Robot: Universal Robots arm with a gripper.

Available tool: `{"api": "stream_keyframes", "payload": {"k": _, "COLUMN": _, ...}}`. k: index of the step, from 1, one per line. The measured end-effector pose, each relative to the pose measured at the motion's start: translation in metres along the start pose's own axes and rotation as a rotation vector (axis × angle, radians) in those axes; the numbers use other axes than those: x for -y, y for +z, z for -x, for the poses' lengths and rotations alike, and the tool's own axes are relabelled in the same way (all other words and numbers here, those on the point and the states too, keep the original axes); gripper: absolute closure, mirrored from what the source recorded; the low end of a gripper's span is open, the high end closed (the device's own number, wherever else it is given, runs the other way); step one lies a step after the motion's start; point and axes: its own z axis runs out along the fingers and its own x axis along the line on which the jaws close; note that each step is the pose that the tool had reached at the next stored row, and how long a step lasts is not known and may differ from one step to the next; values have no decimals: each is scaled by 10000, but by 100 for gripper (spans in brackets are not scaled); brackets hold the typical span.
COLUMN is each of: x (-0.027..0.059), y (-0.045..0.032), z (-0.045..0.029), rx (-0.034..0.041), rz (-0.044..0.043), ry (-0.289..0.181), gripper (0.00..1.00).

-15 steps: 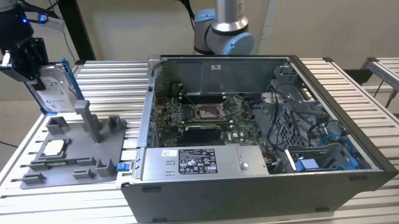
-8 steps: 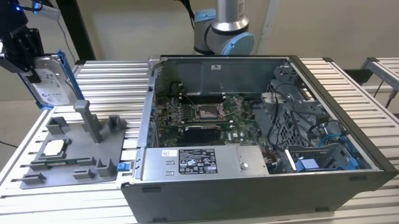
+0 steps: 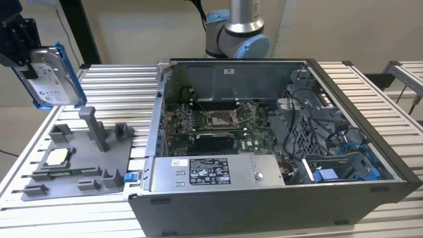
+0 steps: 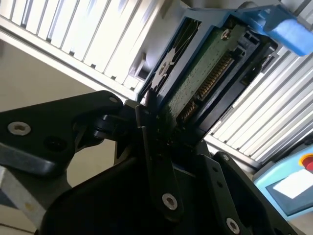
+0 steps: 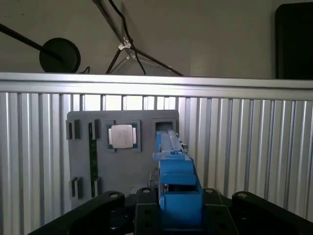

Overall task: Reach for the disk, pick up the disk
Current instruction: 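Pick up the disk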

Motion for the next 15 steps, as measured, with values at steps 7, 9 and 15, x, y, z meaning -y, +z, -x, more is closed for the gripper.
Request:
{"api": "stream_keyframes", "payload": {"k": 7, "x": -2, "y": -230, "z": 1, "rx": 0, "rz": 0, "ry": -1, "gripper": 100}}
{"api": "stream_keyframes", "payload": {"k": 9, "x": -2, "y": -297, "z": 1, "rx": 1, "rz": -2, "ry": 0, "gripper": 100}}
{"api": "stream_keyframes", "payload": {"k": 15, "x": -4, "y": -498, "z": 2, "rx": 0, "rz": 0, "ry": 0, "gripper": 100}}
